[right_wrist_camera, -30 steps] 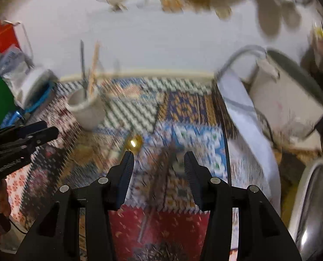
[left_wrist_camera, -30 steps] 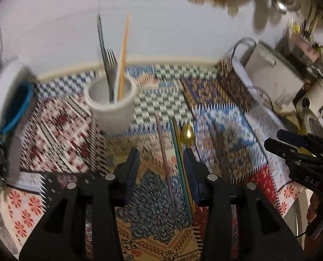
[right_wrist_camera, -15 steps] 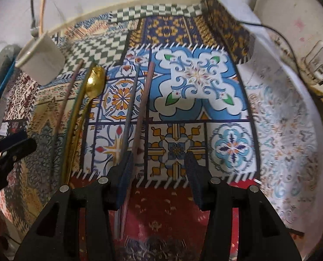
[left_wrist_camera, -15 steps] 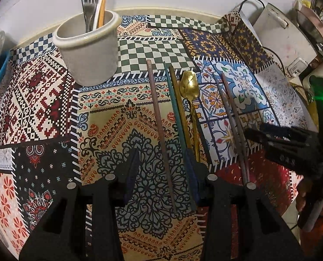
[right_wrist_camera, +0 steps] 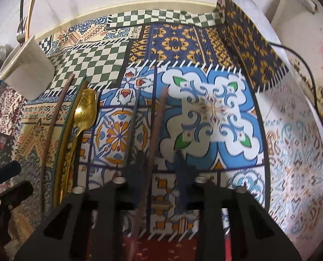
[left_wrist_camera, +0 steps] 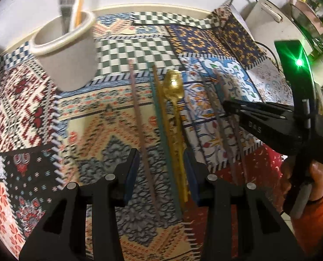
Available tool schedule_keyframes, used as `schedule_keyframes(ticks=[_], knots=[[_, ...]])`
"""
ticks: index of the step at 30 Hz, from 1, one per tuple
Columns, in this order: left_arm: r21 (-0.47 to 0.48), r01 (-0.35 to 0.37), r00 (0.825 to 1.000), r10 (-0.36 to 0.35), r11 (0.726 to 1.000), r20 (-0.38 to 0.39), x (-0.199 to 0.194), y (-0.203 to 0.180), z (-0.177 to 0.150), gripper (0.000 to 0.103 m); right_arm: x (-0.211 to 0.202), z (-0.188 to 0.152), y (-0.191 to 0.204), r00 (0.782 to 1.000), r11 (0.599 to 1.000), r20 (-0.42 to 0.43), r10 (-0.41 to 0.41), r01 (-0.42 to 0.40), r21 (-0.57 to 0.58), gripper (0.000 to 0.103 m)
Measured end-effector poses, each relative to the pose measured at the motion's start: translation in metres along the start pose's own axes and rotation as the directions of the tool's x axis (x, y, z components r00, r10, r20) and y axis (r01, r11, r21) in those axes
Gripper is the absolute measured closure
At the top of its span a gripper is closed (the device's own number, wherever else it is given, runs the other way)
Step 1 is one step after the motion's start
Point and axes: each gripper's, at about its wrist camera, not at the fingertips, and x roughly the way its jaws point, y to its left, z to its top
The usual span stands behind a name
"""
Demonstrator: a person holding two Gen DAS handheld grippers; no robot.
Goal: Organize utensils
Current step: 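Move both open tools back over the utensil pile, then grasp a brown chopstick with the right tool while the left tool grasps a dark utensil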
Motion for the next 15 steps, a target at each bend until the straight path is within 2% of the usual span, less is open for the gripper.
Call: schedule_keyframes(ticks=[5,11,15], knots=[[0.033,0.055,0.998,-0.054,0.998,-0.030,0.014,-0.022,0.015,0.062,0.001,0.000,-0.021,0.996,0.993,-0.003,0.088,-0.088,0.081,0.097],[0.075,0.096,0.993,-0.090,0.993,-0.081,0.037,-0.048,0.028,0.062,-0.019,-0.014,-0.039,0.993,0.986,0.041,0.106,-0.111,0.128,0.097],[0.107,0.083,0.991,-0.070,0.991,-0.114,0.057,-0.066,0.036,0.062,-0.036,-0.024,-0.051,0.992,0.982,0.078,0.100,-0.111,0.153,0.097]])
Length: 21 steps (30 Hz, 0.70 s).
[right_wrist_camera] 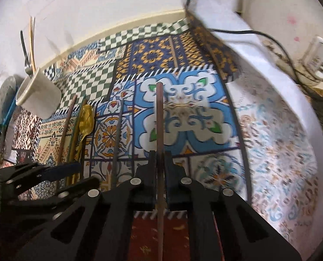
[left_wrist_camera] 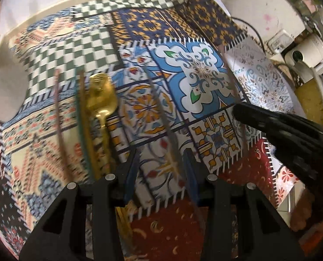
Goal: Organize utensils
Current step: 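Grasp a brown chopstick with the right tool while the left tool grasps a dark utensil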
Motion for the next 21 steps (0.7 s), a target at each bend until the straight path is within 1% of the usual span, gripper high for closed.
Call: schedule_keyframes(ticks=[1,3,6,8,9,10,11,12,14,17,21], knots=[[0.021,-0.019,1.000,0.019,1.000,0.020,0.001,-0.005,0.002,0.062,-0.004,-0.002,-0.004,1.000,1.000,0.008,0.002,-0.002,0.011,0.097],[0.062,-0.051,0.999,0.050,0.997,0.023,0.007,-0.013,0.005,0.063,-0.006,-0.001,-0.008,1.000,1.000,0.016,0.006,-0.006,0.029,0.097],[0.120,-0.111,0.993,0.105,0.987,0.054,0.014,-0.022,0.010,0.068,-0.008,-0.001,-0.013,1.000,0.999,0.026,0.009,-0.010,0.052,0.097],[0.160,-0.163,0.986,0.154,0.974,0.070,0.020,-0.026,0.012,0.077,-0.011,-0.003,-0.015,0.999,0.998,0.032,0.012,-0.014,0.064,0.097],[0.169,-0.176,0.983,0.165,0.970,0.074,0.022,-0.026,0.015,0.079,-0.012,-0.003,-0.016,0.999,0.998,0.033,0.013,-0.015,0.068,0.097],[0.173,-0.177,0.983,0.166,0.969,0.075,0.023,-0.025,0.016,0.083,-0.012,-0.003,-0.016,0.999,0.997,0.035,0.016,-0.018,0.073,0.097],[0.174,-0.181,0.983,0.171,0.968,0.072,0.025,-0.024,0.021,0.090,-0.013,-0.003,-0.015,0.999,0.997,0.037,0.018,-0.021,0.076,0.097],[0.181,-0.180,0.983,0.171,0.967,0.065,0.026,-0.022,0.022,0.091,-0.014,-0.003,-0.016,0.999,0.997,0.039,0.021,-0.024,0.079,0.097],[0.187,-0.166,0.986,0.159,0.968,0.051,0.025,-0.017,0.026,0.097,-0.015,-0.003,-0.015,0.999,0.996,0.044,0.027,-0.030,0.080,0.097],[0.156,-0.129,0.992,0.128,0.979,0.022,0.020,-0.004,0.033,0.100,-0.022,-0.003,-0.014,0.998,0.996,0.056,0.037,-0.041,0.075,0.097],[0.095,-0.080,0.996,0.077,0.992,0.041,0.003,0.003,0.033,0.100,-0.032,-0.003,-0.010,0.996,0.997,0.081,0.046,-0.052,0.065,0.097]])
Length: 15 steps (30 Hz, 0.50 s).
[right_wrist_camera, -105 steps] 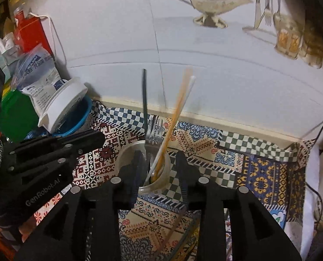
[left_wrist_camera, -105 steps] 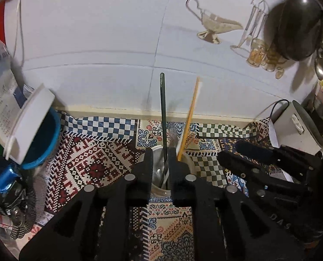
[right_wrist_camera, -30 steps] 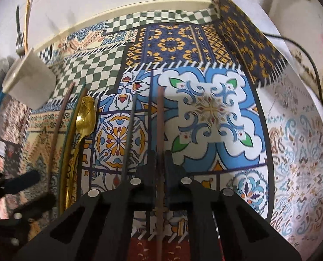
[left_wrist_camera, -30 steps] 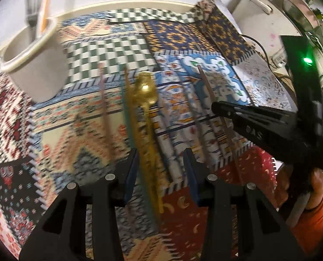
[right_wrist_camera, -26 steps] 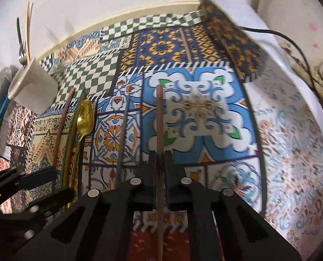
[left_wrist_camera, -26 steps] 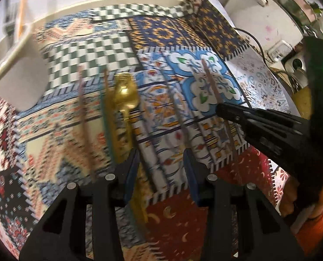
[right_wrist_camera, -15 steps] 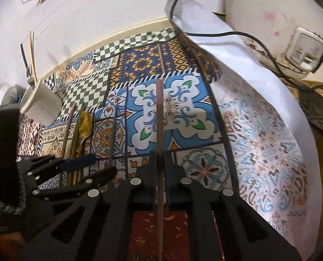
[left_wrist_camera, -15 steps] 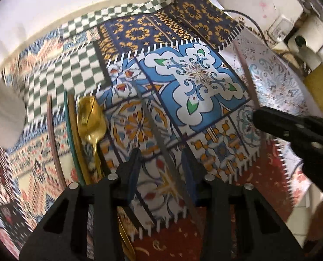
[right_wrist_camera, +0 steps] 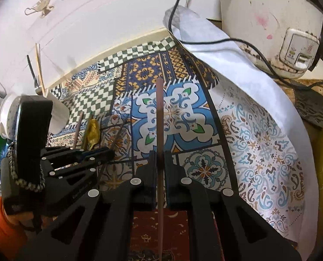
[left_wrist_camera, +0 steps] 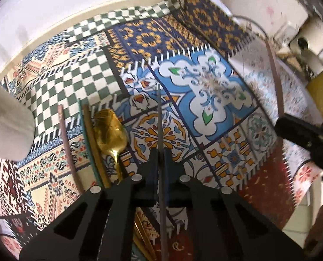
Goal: Organize utensils
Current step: 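Grasp a brown chopstick with the right tool while the left tool grasps a dark utensil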
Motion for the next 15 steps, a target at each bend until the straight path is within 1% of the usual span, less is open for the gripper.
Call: schedule_keyframes(ticks=[3,7,11,15], knots=[[-0.022,0.035,0.999,-0.034,0.999,0.039,-0.020,0.002,0.000,0.100,-0.007,0.003,0.004,1.000,1.000,0.017,0.005,-0.005,-0.005,0.097],[-0.031,0.075,0.992,-0.071,0.997,0.104,-0.051,0.002,-0.003,0.100,-0.019,0.006,0.012,0.999,1.000,0.044,0.013,-0.013,-0.015,0.097],[-0.030,0.088,0.985,-0.082,0.996,0.154,-0.078,0.000,-0.013,0.100,-0.033,0.009,0.024,0.997,0.999,0.077,0.022,-0.020,-0.037,0.097],[-0.043,0.105,0.978,-0.095,0.994,0.184,-0.097,0.004,-0.029,0.100,-0.044,0.012,0.037,0.994,0.998,0.103,0.028,-0.022,-0.061,0.097]])
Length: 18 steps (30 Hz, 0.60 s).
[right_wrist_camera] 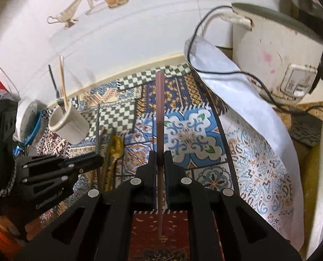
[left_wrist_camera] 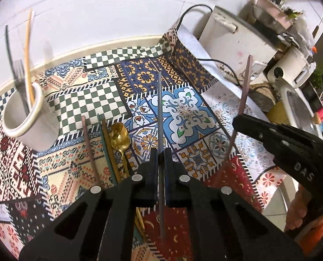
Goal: Organize utensils
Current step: 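Lift both held utensils and carry them over the white cup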
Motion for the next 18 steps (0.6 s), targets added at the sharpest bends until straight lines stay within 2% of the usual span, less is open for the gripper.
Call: schedule_keyframes(ticks=[10,18], knots=[[-0.022,0.001,0.995,0.001,1.000,0.098,-0.060,0.002,-0.031,0.100,-0.027,0.004,0.034,0.998,0.998,0.054,0.026,-0.023,-0.062,0.097],[-0.063,-0.032,0.975,0.045,0.997,0.219,-0.109,0.014,-0.030,0.100,-0.052,0.018,0.068,0.991,0.989,0.126,0.046,-0.027,-0.146,0.097]])
